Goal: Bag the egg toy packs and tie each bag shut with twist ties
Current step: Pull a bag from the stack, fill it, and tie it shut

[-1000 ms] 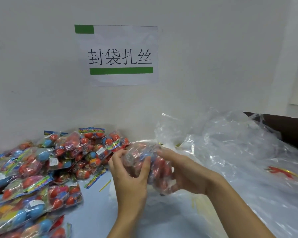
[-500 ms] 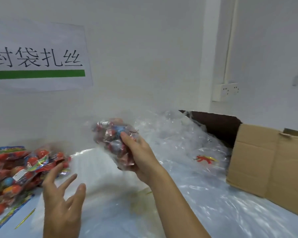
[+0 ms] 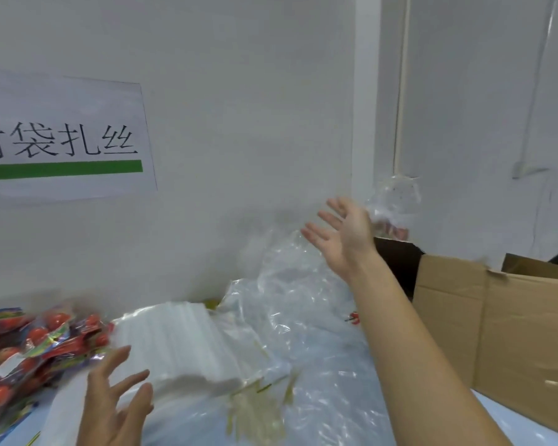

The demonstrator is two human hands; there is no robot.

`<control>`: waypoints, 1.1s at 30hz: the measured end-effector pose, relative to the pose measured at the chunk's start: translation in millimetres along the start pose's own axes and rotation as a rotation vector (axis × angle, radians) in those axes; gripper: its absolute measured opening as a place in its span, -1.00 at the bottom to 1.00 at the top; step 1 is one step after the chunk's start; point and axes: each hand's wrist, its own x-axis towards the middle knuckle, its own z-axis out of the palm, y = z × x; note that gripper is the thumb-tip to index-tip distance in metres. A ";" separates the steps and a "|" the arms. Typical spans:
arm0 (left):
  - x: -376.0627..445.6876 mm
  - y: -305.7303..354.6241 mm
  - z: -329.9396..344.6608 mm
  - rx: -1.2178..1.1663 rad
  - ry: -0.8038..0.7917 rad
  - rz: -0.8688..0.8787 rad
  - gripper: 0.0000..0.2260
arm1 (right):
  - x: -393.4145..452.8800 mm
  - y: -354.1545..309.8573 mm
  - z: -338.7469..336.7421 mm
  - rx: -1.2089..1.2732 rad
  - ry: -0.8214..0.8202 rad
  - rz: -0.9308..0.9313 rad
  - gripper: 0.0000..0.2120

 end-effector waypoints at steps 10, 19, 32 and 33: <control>-11.0 17.0 -1.9 0.199 -0.087 -0.027 -0.68 | -64.8 122.0 18.3 -1.115 -0.180 0.164 -0.81; -11.1 18.0 -5.3 0.288 -0.133 0.002 -0.72 | -51.0 145.4 -29.6 -1.506 0.014 -0.038 -0.65; -12.8 18.2 -5.5 0.332 -0.165 0.005 -0.71 | -54.2 154.4 -34.4 -1.586 -0.086 0.074 -0.39; -13.0 18.5 -5.4 0.331 -0.168 0.005 -0.71 | -54.7 150.0 -33.5 -1.614 -0.071 0.071 -0.42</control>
